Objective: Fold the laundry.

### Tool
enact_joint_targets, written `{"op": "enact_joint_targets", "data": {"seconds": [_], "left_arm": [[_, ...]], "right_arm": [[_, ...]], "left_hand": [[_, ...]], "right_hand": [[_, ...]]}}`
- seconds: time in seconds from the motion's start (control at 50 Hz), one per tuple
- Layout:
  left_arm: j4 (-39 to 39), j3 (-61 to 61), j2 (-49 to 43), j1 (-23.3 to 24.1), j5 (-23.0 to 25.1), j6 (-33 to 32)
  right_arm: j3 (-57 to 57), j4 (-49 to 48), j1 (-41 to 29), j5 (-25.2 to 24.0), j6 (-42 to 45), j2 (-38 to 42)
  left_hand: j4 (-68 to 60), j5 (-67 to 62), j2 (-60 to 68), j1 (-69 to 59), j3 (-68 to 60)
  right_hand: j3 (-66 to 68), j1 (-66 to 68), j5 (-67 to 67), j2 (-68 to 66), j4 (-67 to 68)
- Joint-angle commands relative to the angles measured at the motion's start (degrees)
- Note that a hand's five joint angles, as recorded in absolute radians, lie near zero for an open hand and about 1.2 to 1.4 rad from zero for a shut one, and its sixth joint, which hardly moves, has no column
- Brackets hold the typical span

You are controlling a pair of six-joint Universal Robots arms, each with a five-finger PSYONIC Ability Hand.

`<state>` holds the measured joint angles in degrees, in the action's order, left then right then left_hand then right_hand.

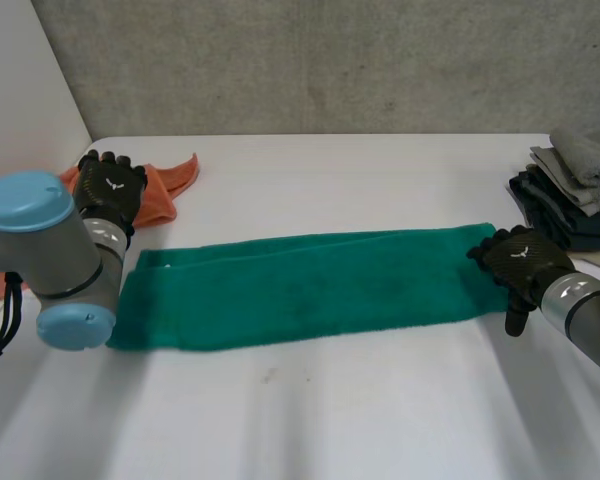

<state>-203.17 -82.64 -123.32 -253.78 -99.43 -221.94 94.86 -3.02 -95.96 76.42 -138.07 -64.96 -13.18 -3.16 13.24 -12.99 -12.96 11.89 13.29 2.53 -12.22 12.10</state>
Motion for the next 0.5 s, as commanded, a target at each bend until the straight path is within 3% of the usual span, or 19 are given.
{"op": "enact_joint_targets", "data": {"seconds": [0.02, 0.24, 0.36, 0.5], "left_arm": [[-0.2, -10.3, 9.8, 0.7, 0.5, 0.5], [-0.2, -17.0, 18.0, 1.3, 4.3, 8.2], [-0.2, -17.3, 18.3, 2.0, 4.3, 8.9], [-0.2, -17.5, 18.1, 3.1, 4.3, 9.1]], "right_arm": [[1.8, 0.3, 3.3, 0.0, 0.6, -1.0], [1.2, -1.4, 8.2, -4.2, 1.0, -0.1], [0.0, -6.0, 8.7, -7.2, 0.3, 2.8], [-2.0, -6.7, 8.3, -8.0, 0.1, 6.2]], "left_hand": [[-2.2, -2.3, 2.2, -2.4, -2.5], [-2.2, -2.3, 2.2, -2.4, -2.5], [-2.2, -2.3, 2.2, -2.4, -2.5], [-2.2, -2.3, 2.2, -2.4, -2.5]], "right_hand": [[-1.9, -3.3, -2.5, 2.2, -2.1], [9.1, 7.7, 8.5, -8.8, 8.9], [19.4, 18.0, 18.7, -19.0, 19.2], [20.2, 18.8, 19.6, -19.9, 20.0]]}}
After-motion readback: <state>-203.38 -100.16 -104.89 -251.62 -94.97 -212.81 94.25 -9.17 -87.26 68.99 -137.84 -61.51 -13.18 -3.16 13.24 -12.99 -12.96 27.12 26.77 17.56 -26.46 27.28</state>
